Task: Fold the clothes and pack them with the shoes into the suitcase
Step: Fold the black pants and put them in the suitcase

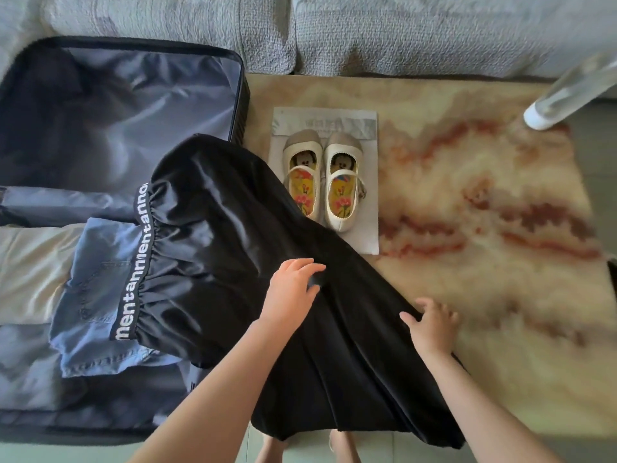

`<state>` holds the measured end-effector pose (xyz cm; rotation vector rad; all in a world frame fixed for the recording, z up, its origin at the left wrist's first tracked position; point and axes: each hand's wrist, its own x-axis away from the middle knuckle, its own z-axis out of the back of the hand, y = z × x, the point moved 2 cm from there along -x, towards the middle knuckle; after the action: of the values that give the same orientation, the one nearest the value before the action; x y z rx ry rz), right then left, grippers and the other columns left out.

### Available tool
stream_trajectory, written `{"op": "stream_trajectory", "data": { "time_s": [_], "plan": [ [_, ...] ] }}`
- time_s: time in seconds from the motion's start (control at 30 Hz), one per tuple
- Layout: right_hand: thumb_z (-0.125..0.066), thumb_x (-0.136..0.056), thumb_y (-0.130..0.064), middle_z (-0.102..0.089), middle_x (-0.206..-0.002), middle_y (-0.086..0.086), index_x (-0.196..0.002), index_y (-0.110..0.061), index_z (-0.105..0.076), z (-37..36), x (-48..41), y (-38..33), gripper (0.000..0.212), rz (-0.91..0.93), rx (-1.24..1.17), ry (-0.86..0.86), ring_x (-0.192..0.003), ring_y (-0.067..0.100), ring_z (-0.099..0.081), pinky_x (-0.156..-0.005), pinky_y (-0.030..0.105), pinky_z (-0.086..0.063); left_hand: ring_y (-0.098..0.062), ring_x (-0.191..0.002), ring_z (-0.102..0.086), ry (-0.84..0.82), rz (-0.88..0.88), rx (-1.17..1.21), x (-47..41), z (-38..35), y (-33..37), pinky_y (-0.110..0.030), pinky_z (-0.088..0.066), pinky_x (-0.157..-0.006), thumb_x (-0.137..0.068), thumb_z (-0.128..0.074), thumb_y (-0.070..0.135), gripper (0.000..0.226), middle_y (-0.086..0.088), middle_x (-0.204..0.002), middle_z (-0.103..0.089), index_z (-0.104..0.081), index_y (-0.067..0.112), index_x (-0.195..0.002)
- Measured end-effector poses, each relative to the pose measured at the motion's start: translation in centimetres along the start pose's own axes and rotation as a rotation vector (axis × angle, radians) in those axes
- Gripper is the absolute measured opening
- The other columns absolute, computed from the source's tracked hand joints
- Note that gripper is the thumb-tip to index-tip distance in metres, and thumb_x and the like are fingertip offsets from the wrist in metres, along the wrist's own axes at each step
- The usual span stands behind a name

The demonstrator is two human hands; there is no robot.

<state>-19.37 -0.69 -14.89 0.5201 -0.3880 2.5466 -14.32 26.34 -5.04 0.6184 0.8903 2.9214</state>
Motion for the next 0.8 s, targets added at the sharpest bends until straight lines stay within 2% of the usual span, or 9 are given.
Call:
{"op": "stream_trajectory", "data": {
  "time_s": [0.13,0.3,0.43,0.53,0.63,0.7,0.8],
  "plan": [
    [-0.077,-0.078,-0.020,-0.064,-0.099,0.009,-0.106,-0.009,-0.063,0.6,-0.2,1.9,0.032,0.004,-0.092,0.037,-0.098,0.034,-0.045,-0.085,0.036,-0.029,-0.014,-0.139,-0.027,-0.078,-0.037,-0.106,-1.7,-1.0,1.2,-0.034,-0.024,-0.115,-0.095,-0.054,0.016,0.043,0.006,-0.145,-0.042,-0.050,0.028,-0.136],
    [-0.078,-0.078,-0.020,-0.063,-0.085,0.003,-0.080,-0.014,-0.064,0.9,0.3,3.9,0.015,0.035,-0.165,0.023,-0.092,0.031,-0.048,-0.077,0.037,-0.035,-0.014,-0.142,-0.022,-0.144,-0.161,-0.283,-4.1,-2.1,3.1,-0.034,-0.019,-0.116,-0.096,-0.051,0.015,0.047,0.008,-0.150,-0.036,-0.043,0.029,-0.141],
    [-0.068,-0.086,-0.017,-0.061,-0.074,-0.003,-0.081,-0.016,-0.053,3.5,0.1,5.0,0.016,0.108,-0.375,0.033,-0.079,0.028,-0.058,-0.066,0.040,-0.047,-0.016,-0.142,-0.021,-0.177,-0.199,-0.327,-5.9,-3.3,4.2,-0.034,-0.019,-0.116,-0.096,-0.052,0.016,0.050,0.006,-0.151,-0.034,-0.040,0.027,-0.143],
    [-0.066,-0.088,-0.015,-0.060,-0.073,-0.006,-0.086,-0.011,-0.055,6.6,-1.2,5.8,0.012,0.174,-0.431,0.058,-0.075,0.026,-0.060,-0.067,0.036,-0.044,-0.017,-0.144,-0.017,-0.197,-0.246,-0.358,-7.3,-4.2,5.3,-0.034,-0.016,-0.116,-0.096,-0.052,0.016,0.056,0.004,-0.154,-0.028,-0.032,0.026,-0.147],
    [-0.065,-0.089,-0.016,-0.057,-0.074,-0.008,-0.086,-0.012,-0.054,10.5,-3.5,6.3,0.012,0.244,-0.451,0.137,-0.073,0.022,-0.057,-0.066,0.032,-0.038,-0.021,-0.145,-0.013,-0.157,-0.321,-0.388,-8.6,-4.9,6.5,-0.034,-0.011,-0.117,-0.095,-0.052,0.015,0.061,0.000,-0.157,-0.021,-0.025,0.024,-0.149],
    [-0.064,-0.090,-0.016,-0.056,-0.076,-0.006,-0.088,-0.013,-0.053,13.1,-5.7,6.0,0.011,0.279,-0.471,0.178,-0.076,0.020,-0.055,-0.067,0.030,-0.036,-0.023,-0.144,-0.017,-0.065,-0.379,-0.390,-9.6,-4.9,7.4,-0.034,-0.009,-0.117,-0.094,-0.053,0.013,0.060,-0.003,-0.154,-0.027,-0.028,0.020,-0.148],
    [-0.063,-0.090,-0.020,-0.061,-0.086,0.000,-0.092,-0.013,-0.054,16.6,-9.2,5.2,0.011,0.356,-0.407,0.295,-0.085,0.024,-0.056,-0.077,0.037,-0.041,-0.025,-0.140,-0.027,0.048,-0.359,-0.374,-11.4,-4.7,8.6,-0.034,-0.008,-0.117,-0.092,-0.056,0.012,0.053,-0.008,-0.146,-0.038,-0.038,0.014,-0.142]
  ]
}}
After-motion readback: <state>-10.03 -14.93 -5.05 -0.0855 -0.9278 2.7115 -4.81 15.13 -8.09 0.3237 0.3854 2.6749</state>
